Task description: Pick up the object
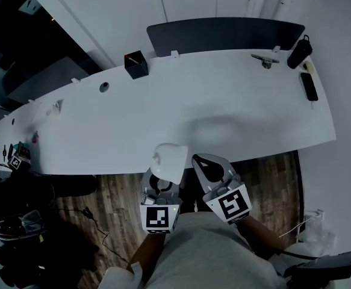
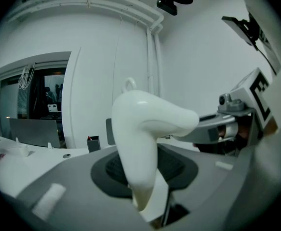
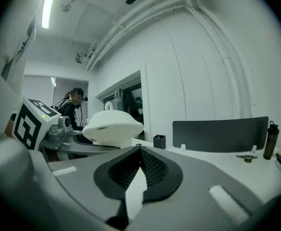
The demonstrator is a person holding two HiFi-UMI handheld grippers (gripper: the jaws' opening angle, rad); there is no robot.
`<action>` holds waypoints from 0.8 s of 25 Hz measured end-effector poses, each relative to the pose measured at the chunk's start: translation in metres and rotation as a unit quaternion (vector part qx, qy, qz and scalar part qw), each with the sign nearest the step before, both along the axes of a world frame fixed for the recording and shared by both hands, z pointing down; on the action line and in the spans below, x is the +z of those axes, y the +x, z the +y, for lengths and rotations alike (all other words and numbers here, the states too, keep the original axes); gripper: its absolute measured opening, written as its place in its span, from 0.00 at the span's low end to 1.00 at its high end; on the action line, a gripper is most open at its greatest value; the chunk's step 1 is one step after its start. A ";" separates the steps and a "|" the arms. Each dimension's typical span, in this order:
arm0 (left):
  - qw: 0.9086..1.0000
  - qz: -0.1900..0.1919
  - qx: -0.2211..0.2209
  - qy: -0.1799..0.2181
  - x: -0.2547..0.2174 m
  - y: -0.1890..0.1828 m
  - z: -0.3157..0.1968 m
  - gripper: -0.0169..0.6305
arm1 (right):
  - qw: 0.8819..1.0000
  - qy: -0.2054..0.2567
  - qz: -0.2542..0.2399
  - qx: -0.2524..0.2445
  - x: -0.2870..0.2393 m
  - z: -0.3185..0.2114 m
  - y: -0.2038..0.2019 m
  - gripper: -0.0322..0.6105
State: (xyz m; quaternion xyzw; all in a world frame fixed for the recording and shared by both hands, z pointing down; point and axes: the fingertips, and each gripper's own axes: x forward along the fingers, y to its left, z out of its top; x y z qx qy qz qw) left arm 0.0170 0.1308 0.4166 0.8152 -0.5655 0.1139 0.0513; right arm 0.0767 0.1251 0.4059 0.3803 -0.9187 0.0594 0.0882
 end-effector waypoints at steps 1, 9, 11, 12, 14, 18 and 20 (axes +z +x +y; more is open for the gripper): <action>1.000 0.000 0.005 0.001 -0.001 -0.001 0.003 0.24 | 1.000 0.000 -0.003 0.005 -0.002 0.001 -0.001 0.05; 0.999 0.015 0.037 0.024 -0.021 -0.013 0.006 0.24 | 1.000 0.014 0.009 0.022 -0.016 0.009 -0.021 0.05; 0.999 0.019 0.043 0.025 -0.022 -0.017 0.007 0.24 | 0.999 0.012 0.014 0.026 -0.015 0.010 -0.027 0.05; 0.999 0.018 0.045 0.024 -0.021 -0.020 0.009 0.24 | 0.999 0.009 0.015 0.029 -0.015 0.011 -0.030 0.05; 0.998 0.018 0.046 0.023 -0.020 -0.025 0.012 0.24 | 0.999 0.007 0.017 0.033 -0.016 0.013 -0.035 0.05; 0.998 0.023 0.051 0.028 -0.022 -0.025 0.012 0.24 | 0.999 0.018 0.031 0.036 -0.017 0.015 -0.040 0.05; 0.998 0.020 0.051 0.029 -0.021 -0.028 0.014 0.24 | 0.999 0.022 0.032 0.034 -0.018 0.017 -0.043 0.05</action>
